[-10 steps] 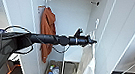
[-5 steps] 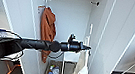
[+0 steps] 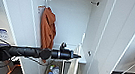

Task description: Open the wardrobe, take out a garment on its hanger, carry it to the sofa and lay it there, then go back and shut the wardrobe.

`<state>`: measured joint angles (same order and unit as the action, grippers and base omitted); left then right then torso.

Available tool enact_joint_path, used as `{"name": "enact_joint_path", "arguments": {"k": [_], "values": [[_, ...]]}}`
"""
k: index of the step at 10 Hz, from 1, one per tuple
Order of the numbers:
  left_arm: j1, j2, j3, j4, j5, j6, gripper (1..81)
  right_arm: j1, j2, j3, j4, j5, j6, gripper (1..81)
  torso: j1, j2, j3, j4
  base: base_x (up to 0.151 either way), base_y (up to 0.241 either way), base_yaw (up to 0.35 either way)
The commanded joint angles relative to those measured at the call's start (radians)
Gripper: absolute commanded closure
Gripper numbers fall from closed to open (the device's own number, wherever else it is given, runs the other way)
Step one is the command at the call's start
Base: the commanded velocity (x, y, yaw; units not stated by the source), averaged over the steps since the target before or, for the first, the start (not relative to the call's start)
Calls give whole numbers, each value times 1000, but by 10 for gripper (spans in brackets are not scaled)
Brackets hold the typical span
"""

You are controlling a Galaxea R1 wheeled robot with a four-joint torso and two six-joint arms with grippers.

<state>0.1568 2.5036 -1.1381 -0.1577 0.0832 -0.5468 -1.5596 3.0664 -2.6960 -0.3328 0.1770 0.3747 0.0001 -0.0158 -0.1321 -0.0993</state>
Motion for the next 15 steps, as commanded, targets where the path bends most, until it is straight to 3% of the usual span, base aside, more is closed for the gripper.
{"name": "enact_joint_path", "arguments": {"k": [1, 15], "values": [[-145, -11, 35, 38, -36, 21, 811, 31, 2, 4, 8, -27, 0, 10, 0, 0, 0, 0, 0, 0, 0], [-95, -52, 50, 63, -76, 21, 811, 28, -4, 4, 8, -27, 0, 10, 0, 0, 0, 0, 0, 0, -6]]}}
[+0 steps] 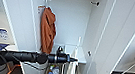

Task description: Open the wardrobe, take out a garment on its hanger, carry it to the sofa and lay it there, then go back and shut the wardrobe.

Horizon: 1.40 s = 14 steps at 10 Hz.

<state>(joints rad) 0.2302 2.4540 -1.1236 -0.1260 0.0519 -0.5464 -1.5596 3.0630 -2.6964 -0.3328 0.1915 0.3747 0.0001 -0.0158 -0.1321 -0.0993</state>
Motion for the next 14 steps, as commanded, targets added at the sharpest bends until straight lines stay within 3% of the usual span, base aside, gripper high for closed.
{"name": "enact_joint_path", "arguments": {"k": [1, 14], "values": [[-168, -3, 38, 32, -44, 20, 811, 28, -2, 4, 9, -41, 0, 10, 0, 0, 0, 0, 0, 0, -133], [-168, -50, 76, 46, -40, 14, 811, 20, -1, 8, 3, -40, 0, 10, 0, 0, 0, 0, 0, 0, -222]]}}
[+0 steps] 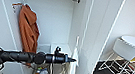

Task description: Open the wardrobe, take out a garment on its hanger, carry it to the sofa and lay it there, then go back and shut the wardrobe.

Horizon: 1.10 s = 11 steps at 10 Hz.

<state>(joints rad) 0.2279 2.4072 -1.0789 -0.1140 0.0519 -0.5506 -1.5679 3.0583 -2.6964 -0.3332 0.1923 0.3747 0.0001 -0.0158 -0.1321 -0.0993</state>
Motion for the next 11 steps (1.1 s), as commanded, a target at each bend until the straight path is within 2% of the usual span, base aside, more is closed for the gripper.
{"name": "enact_joint_path", "arguments": {"k": [1, 11], "values": [[-166, -2, 31, 34, -38, 23, 811, 28, 4, 4, 3, -40, 0, 10, 0, 0, 0, 0, 0, 0, -237], [-166, -32, 85, 85, -41, 23, 811, 27, 4, 3, 5, -42, -11, 10, 0, 0, 0, 0, 0, 0, -239]]}}
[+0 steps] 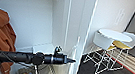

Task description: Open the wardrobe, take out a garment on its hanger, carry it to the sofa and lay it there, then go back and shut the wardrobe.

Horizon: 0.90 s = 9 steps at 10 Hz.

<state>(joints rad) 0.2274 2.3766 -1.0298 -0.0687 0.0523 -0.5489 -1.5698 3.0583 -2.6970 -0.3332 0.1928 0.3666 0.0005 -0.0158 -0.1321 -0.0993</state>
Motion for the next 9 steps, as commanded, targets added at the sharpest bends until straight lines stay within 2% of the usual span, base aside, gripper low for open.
{"name": "enact_joint_path", "arguments": {"k": [1, 9], "values": [[-165, -2, 37, 40, -40, 21, 811, 29, 7, 4, 3, -42, -3, 10, 0, 0, 0, 0, 0, 0, -246], [-165, 3, 43, 67, -40, 21, 811, 26, 13, 4, 3, -42, -5, 10, 0, 0, 0, 0, 0, 0, -246]]}}
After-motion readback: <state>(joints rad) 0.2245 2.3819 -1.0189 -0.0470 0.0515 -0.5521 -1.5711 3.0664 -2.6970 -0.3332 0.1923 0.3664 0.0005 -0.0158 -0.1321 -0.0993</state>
